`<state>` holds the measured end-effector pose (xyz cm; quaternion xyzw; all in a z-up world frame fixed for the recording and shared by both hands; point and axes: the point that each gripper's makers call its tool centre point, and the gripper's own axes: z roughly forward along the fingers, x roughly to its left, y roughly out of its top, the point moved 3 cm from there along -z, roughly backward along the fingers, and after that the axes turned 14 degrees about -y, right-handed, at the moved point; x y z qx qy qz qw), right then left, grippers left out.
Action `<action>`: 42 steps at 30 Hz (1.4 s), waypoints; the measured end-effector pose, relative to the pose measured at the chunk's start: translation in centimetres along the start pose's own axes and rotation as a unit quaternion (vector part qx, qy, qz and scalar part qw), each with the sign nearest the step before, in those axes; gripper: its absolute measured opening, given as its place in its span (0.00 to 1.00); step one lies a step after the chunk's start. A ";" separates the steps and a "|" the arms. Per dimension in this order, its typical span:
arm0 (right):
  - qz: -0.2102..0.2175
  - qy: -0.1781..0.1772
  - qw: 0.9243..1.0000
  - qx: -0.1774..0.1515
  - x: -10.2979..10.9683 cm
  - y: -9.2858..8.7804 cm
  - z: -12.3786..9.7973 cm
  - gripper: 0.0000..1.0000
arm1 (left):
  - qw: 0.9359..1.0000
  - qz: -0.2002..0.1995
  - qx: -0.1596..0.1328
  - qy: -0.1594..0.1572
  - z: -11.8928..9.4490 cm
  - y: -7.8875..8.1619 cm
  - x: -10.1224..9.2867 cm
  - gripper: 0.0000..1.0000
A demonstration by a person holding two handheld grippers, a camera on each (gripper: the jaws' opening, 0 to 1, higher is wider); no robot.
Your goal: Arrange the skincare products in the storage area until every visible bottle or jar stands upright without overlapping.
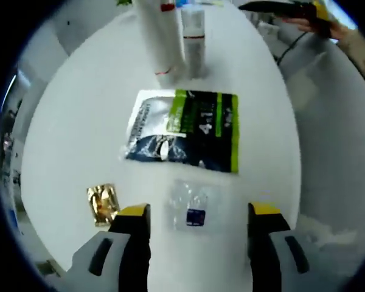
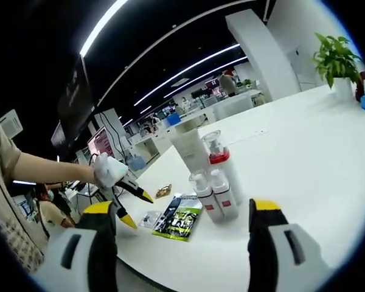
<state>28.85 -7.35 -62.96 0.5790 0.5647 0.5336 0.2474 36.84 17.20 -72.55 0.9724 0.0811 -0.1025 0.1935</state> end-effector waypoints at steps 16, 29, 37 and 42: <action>-0.012 0.006 1.000 0.000 0.3 -0.2 -0.1 0.90 | 0.917 -0.180 -0.355 0.025 -7.1 5.0 -2.9 0.85; -0.014 0.011 1.000 0.006 0.6 -0.4 -0.4 0.90 | 0.781 -0.204 -0.583 0.094 -12.8 4.3 -5.7 0.97; -0.027 0.016 0.999 0.011 0.7 -0.7 -0.3 0.89 | 0.748 -0.239 -0.603 0.137 -12.8 2.2 -7.0 0.97; -0.029 0.012 0.999 0.006 0.6 -0.5 -0.3 0.89 | 0.752 -0.259 -0.580 0.176 -11.5 0.5 -8.1 0.97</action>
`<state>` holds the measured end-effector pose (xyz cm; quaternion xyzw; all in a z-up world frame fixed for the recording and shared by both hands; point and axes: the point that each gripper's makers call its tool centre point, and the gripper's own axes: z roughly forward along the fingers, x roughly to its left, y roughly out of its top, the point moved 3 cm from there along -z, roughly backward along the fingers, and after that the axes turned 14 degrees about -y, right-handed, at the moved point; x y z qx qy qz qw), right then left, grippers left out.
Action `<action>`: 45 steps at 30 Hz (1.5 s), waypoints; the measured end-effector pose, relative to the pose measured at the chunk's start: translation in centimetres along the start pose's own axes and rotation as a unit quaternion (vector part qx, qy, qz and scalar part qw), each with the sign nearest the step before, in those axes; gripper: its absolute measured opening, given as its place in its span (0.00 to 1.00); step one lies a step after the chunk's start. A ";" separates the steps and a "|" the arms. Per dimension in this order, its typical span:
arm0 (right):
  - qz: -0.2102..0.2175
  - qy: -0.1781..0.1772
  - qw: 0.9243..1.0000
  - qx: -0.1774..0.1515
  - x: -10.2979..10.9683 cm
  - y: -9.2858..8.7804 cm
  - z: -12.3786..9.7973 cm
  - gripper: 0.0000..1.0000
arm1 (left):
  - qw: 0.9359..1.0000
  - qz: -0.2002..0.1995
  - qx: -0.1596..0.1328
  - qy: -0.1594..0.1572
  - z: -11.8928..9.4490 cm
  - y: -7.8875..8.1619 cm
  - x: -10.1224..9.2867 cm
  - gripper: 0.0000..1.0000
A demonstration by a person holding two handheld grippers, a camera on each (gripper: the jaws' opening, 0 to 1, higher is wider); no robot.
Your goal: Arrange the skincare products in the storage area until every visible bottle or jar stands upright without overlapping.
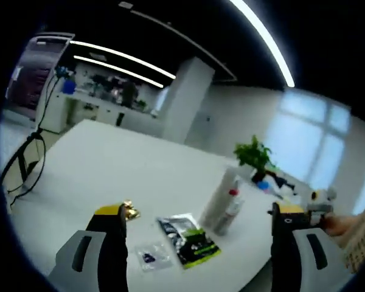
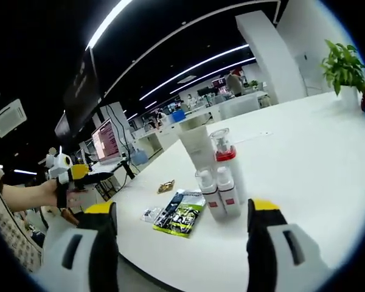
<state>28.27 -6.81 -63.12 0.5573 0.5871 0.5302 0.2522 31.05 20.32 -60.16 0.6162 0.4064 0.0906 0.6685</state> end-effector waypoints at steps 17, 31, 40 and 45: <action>-0.009 0.008 1.000 0.012 0.5 -0.4 0.0 0.89 | 0.991 0.058 0.087 0.080 -1.6 -3.0 1.3 0.97; -0.011 0.008 1.000 0.015 0.7 -0.4 0.0 0.89 | 0.990 0.050 0.105 0.081 -1.8 -3.4 1.7 0.94; -0.006 0.005 1.000 0.012 0.5 -0.3 0.0 0.89 | 0.986 0.069 0.128 0.082 -1.4 -1.7 2.8 0.96; -0.007 0.006 1.000 0.011 0.5 -0.3 0.0 0.89 | 0.983 0.083 0.146 0.079 -0.6 -1.1 3.5 0.96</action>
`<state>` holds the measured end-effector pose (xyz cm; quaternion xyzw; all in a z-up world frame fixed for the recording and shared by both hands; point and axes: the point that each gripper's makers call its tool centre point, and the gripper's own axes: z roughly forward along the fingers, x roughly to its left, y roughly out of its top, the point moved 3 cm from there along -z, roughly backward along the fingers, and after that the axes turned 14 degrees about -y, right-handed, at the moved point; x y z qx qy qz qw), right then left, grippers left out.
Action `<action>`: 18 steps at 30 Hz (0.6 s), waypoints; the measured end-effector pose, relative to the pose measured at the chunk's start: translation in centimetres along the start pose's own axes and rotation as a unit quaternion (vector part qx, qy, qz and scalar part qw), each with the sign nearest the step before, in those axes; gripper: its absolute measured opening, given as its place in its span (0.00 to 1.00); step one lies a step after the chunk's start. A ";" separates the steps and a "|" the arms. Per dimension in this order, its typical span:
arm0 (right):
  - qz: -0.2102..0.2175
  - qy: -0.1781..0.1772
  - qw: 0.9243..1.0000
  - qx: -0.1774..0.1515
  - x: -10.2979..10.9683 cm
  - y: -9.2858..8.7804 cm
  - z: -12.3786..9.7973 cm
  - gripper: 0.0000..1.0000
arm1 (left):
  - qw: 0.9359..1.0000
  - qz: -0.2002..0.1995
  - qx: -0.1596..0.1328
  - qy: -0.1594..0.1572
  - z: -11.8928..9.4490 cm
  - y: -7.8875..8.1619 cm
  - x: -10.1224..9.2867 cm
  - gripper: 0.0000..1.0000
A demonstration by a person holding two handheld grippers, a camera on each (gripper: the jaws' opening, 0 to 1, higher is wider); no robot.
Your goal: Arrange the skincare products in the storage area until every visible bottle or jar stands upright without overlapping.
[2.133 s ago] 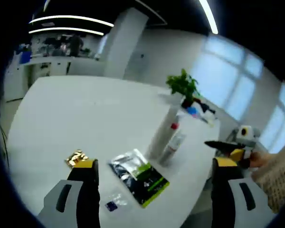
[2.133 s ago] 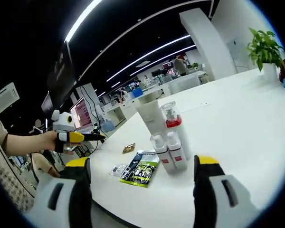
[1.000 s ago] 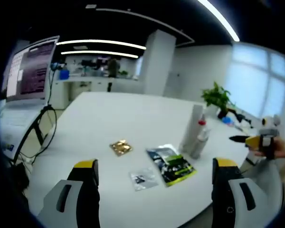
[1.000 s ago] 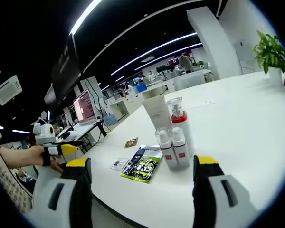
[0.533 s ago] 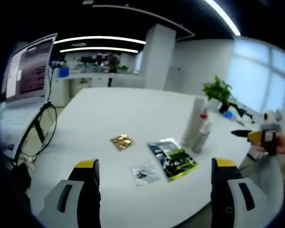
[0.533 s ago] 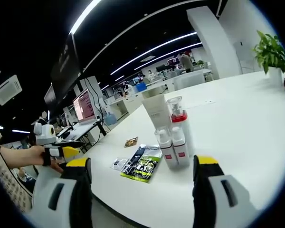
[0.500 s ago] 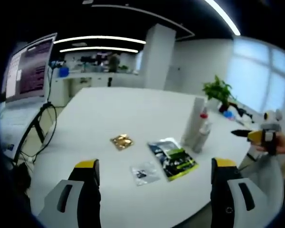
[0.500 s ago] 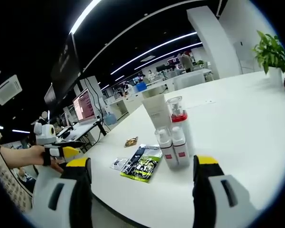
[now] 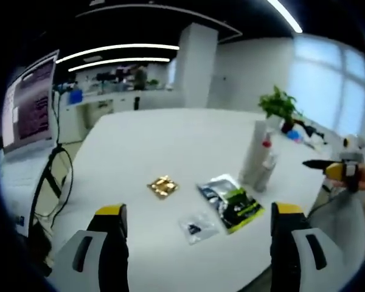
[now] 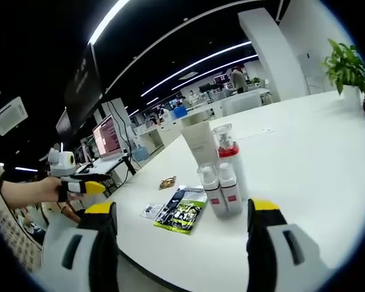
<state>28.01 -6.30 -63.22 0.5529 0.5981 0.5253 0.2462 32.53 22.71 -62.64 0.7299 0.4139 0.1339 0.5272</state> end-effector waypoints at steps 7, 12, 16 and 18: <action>0.009 -0.008 1.000 -0.007 -0.5 0.2 -0.2 0.88 | 0.999 0.020 0.030 -0.018 1.5 1.7 1.0 0.97; 0.025 -0.011 0.999 -0.016 -1.0 0.6 -0.1 0.88 | 0.995 0.062 0.081 -0.022 2.6 2.1 2.3 0.97; 0.021 -0.012 1.000 -0.018 -1.0 0.8 0.1 0.88 | 0.989 0.084 0.114 -0.033 4.0 2.2 3.3 0.97; 0.022 -0.014 0.999 -0.018 -1.0 0.8 0.1 0.88 | 0.986 0.095 0.129 -0.037 4.6 2.2 3.6 0.97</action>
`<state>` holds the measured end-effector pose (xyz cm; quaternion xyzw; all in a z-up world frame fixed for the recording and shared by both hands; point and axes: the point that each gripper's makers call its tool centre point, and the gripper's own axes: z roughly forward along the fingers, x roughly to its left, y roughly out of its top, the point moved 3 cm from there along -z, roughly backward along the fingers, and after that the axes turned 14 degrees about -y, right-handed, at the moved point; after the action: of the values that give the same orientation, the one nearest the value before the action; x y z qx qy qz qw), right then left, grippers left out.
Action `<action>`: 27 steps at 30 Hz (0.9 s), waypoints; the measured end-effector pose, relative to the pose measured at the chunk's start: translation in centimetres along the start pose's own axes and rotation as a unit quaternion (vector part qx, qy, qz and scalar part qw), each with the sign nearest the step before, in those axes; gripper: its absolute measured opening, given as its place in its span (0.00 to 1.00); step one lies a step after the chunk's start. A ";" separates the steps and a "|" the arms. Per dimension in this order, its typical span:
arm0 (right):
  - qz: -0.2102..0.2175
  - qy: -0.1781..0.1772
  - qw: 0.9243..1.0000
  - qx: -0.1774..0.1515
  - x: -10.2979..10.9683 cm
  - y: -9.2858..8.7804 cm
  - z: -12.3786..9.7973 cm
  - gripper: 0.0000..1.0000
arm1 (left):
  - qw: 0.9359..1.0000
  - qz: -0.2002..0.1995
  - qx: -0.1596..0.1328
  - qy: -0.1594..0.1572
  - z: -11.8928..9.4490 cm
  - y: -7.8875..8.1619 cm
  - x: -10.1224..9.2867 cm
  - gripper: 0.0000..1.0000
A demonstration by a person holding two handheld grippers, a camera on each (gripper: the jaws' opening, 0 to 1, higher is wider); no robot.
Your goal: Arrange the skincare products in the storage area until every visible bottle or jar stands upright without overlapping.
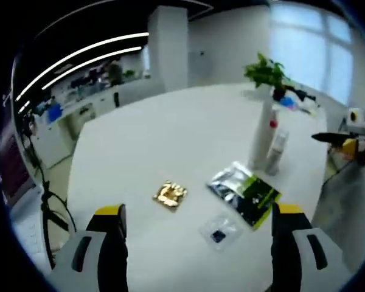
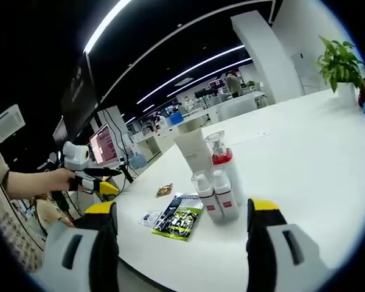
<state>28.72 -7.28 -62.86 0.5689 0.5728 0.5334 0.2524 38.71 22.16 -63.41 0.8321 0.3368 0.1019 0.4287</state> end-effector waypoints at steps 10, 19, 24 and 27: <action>0.017 -0.016 1.000 -0.003 -0.7 0.1 0.1 0.88 | 0.992 0.083 0.093 -0.013 3.8 0.7 2.9 0.96; 0.015 -0.022 1.000 0.007 -0.9 -0.2 0.2 0.88 | 0.981 0.087 0.170 -0.023 7.9 -1.1 6.3 0.94; 0.018 -0.026 0.999 0.010 -1.0 -0.3 0.3 0.88 | 0.974 0.084 0.207 -0.038 9.5 -2.4 7.8 0.91; 0.020 -0.029 0.999 0.014 -1.1 -0.4 0.4 0.88 | 0.968 0.085 0.232 -0.048 10.2 -3.1 8.4 0.90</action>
<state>29.15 -8.09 -63.70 0.5987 0.5610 0.5140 0.2502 48.27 22.29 -73.12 0.9384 0.2582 0.0172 0.2289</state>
